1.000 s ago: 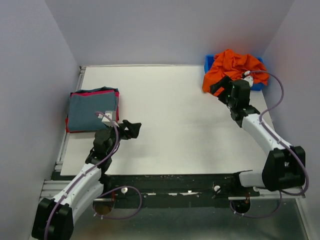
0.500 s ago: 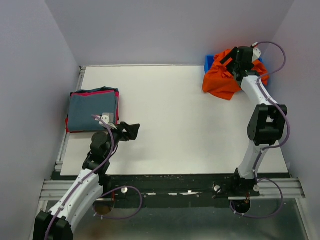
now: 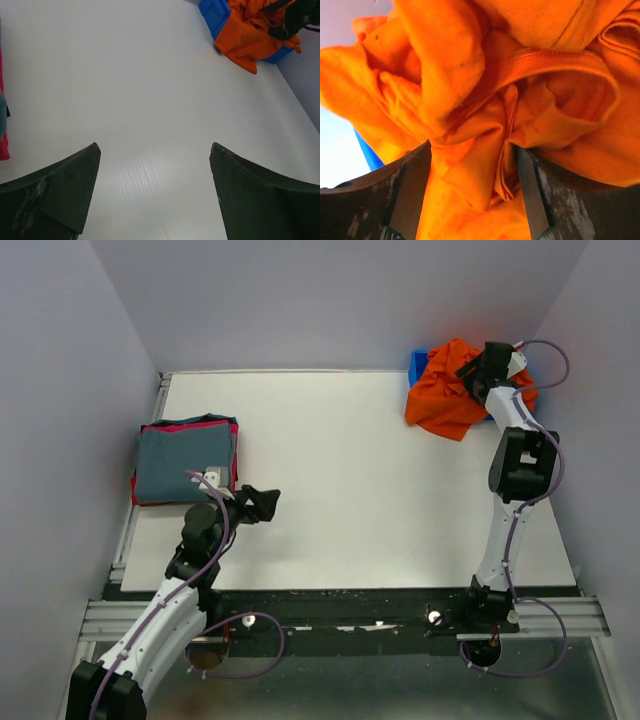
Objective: Fold and stack the t-shirts
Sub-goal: Grab crumpled tshirt from bin with the right arm
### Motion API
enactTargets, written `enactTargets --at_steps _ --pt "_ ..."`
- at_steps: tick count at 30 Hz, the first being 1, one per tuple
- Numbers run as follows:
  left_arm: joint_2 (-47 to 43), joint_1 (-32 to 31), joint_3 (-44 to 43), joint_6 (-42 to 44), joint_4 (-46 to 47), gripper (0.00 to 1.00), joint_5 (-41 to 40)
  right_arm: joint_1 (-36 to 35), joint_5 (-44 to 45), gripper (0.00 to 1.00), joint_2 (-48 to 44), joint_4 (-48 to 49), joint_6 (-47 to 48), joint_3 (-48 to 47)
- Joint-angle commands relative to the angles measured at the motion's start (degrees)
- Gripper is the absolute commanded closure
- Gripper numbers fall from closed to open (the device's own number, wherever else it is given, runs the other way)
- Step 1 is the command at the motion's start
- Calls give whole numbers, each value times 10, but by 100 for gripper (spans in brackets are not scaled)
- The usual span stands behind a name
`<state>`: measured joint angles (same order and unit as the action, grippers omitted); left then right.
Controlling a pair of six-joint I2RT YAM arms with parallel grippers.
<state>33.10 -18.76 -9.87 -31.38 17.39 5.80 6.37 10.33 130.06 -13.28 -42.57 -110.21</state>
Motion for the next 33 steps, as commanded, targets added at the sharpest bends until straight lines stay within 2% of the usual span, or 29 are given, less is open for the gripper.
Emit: enactTargets --at_steps 1,2,4,6,7,10,13,20,23,27,33 --pt "6 -1 6 -1 4 1 -8 9 -45 36 43 -11 -20 -40" --pt "9 -1 6 -1 4 1 -8 9 -49 47 43 -4 -16 -39" --pt "13 -1 5 -1 6 1 -8 9 -54 63 35 12 -15 -29" --pt "18 -1 4 -1 8 1 -8 9 -61 91 28 18 -9 -26" --pt "20 -1 3 -1 9 1 -8 9 -65 99 20 18 -7 -24" --pt "23 -1 3 -1 12 1 -6 9 -75 99 -30 41 0 21" --pt "25 -1 4 -1 15 1 -4 7 -122 99 -97 93 13 81" --pt "18 -2 5 3 13 1 -4 -21 -222 99 -245 103 45 134" --pt "17 -2 8 4 19 1 -2 -46 -310 99 -303 97 56 143" --pt "23 -2 8 4 26 1 3 -102 -370 99 -381 77 77 148" --pt "29 -3 8 6 32 1 10 -124 -462 99 -455 9 91 87"
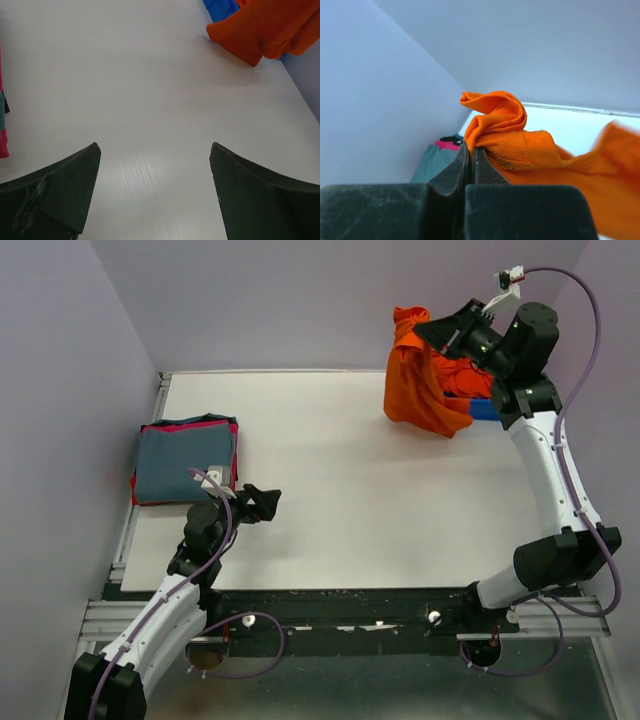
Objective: Fold and stack the t-shirts
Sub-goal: Grab crumpled tshirt from bin with the right arm, then move the tshirt to the center of the board
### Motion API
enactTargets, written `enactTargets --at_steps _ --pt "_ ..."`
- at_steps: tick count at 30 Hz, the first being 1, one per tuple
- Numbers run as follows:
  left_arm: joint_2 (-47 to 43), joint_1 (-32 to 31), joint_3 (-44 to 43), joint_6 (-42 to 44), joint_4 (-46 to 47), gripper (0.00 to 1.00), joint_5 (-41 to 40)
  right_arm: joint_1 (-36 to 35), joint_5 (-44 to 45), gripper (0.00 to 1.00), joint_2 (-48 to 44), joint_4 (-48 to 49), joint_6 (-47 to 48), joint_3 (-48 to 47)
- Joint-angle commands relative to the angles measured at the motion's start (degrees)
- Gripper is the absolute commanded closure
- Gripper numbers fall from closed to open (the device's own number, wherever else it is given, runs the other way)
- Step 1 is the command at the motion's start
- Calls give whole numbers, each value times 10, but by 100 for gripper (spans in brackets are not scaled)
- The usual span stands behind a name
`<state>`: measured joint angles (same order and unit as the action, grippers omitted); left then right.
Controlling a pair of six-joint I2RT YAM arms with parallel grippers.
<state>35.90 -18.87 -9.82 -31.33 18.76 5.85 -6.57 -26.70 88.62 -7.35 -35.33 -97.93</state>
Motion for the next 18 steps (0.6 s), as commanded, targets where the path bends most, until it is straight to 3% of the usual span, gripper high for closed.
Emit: enactTargets --at_steps 1,3,4,7,8,13,15,18 --pt "0 -2 8 7 18 1 10 5 -90 99 -55 -58 24 -36" --pt "0 -3 8 7 20 1 13 5 -73 99 -93 -64 29 -14" --pt "-1 -3 8 7 22 1 15 5 -53 90 -109 -71 29 12" --pt "0 -4 9 8 27 1 23 5 -48 16 -147 -76 24 106" --pt "3 -4 9 8 29 1 27 5 -54 7 -151 -84 27 133" --pt "33 -9 3 7 50 1 43 5 -9 11 -190 -82 42 302" --pt "57 -15 -5 7 54 2 39 5 16 17 -208 -78 60 366" --pt "117 -20 -41 0 41 12 13 3 70 29 -217 -63 79 436"
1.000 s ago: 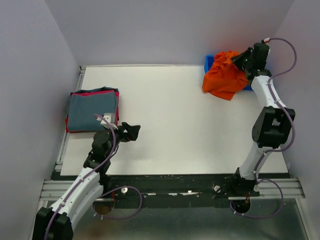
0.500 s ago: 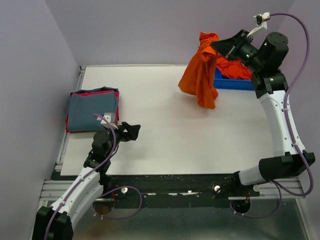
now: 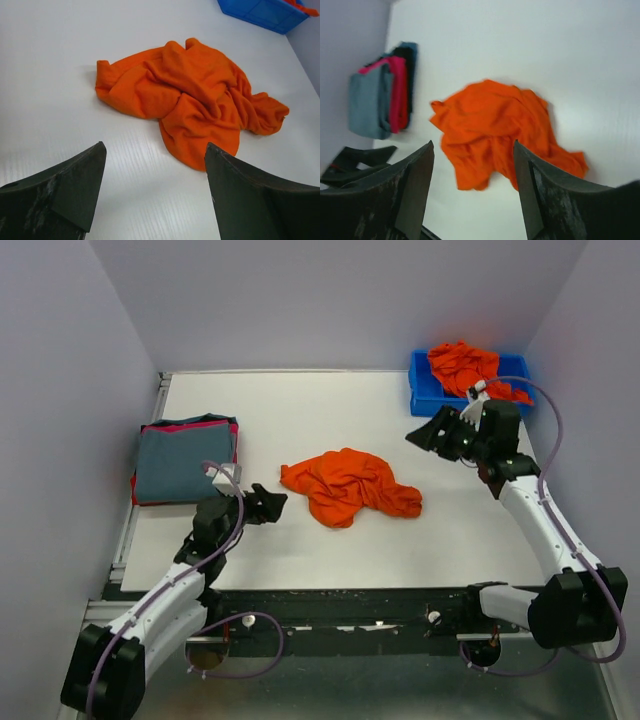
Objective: Fold and stack the t-shirts
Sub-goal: Move the tshirt to the center of the board, then flatten out the tshirt
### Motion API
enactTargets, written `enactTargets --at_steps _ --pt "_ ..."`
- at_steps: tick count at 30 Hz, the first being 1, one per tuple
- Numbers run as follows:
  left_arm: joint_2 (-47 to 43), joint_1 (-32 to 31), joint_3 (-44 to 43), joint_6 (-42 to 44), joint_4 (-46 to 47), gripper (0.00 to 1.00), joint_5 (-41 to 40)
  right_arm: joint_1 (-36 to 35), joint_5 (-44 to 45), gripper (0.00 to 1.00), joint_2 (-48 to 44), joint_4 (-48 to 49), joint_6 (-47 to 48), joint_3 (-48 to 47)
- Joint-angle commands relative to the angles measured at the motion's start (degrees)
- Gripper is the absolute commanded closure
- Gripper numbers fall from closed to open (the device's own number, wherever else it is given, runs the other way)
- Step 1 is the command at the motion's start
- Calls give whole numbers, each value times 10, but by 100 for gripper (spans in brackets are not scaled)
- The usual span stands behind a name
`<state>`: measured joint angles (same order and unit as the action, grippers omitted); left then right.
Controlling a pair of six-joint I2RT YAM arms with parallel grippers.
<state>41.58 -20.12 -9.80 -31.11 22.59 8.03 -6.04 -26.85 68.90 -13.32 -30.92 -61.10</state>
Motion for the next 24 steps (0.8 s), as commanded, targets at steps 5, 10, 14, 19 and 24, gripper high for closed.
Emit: enactTargets --at_steps 5,10,14,19,24 --pt "168 -9 -115 -36 -15 14 -17 -25 155 37 15 1 54 107" --pt "252 -10 -188 -47 -76 15 -76 -75 266 39 77 -16 56 99" --pt "298 -8 -221 -46 -97 15 -87 -86 292 39 119 -21 60 99" --pt "358 -8 -262 -51 -120 19 -81 -95 305 42 134 -46 39 110" --pt "406 -5 -279 -57 -113 20 -65 -96 283 45 100 -39 26 164"
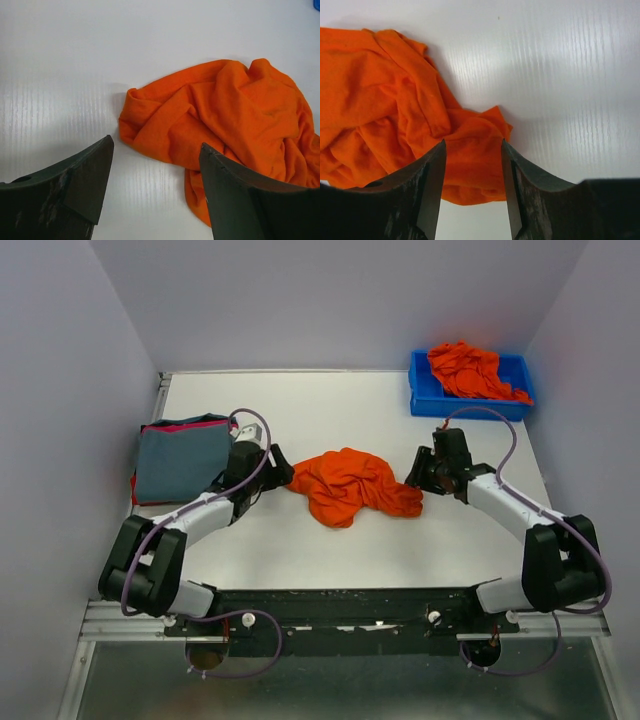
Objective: Fold and stack the t-shirts
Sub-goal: Flatten out the tshirt
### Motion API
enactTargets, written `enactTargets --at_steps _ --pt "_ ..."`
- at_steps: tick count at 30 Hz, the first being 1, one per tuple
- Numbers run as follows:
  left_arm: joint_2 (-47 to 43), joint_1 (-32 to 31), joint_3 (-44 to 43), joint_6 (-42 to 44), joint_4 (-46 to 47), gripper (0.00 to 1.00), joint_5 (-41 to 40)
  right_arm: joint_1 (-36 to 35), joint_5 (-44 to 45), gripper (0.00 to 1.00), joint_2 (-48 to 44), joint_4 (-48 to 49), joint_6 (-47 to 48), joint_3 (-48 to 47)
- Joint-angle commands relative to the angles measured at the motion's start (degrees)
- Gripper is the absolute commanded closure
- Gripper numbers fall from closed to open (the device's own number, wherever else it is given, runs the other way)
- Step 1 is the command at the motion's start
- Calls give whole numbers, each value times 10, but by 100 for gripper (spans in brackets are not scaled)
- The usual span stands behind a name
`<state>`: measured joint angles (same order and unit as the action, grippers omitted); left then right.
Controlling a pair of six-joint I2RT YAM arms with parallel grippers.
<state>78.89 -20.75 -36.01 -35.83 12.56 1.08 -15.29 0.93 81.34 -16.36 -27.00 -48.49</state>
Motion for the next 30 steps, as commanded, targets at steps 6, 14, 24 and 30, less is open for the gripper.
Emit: enactTargets --at_steps 6,14,24,30 --pt "95 3 -64 -7 -21 45 40 -4 0 54 -50 -3 -22 87" --pt "128 9 -74 -10 -26 40 32 -3 -1 99 -95 -6 -21 86" --pt "184 13 -114 -15 -39 75 37 -4 10 99 -127 1 -19 83" --pt "189 12 -159 -15 -91 100 -26 -2 43 99 -123 -17 -25 39"
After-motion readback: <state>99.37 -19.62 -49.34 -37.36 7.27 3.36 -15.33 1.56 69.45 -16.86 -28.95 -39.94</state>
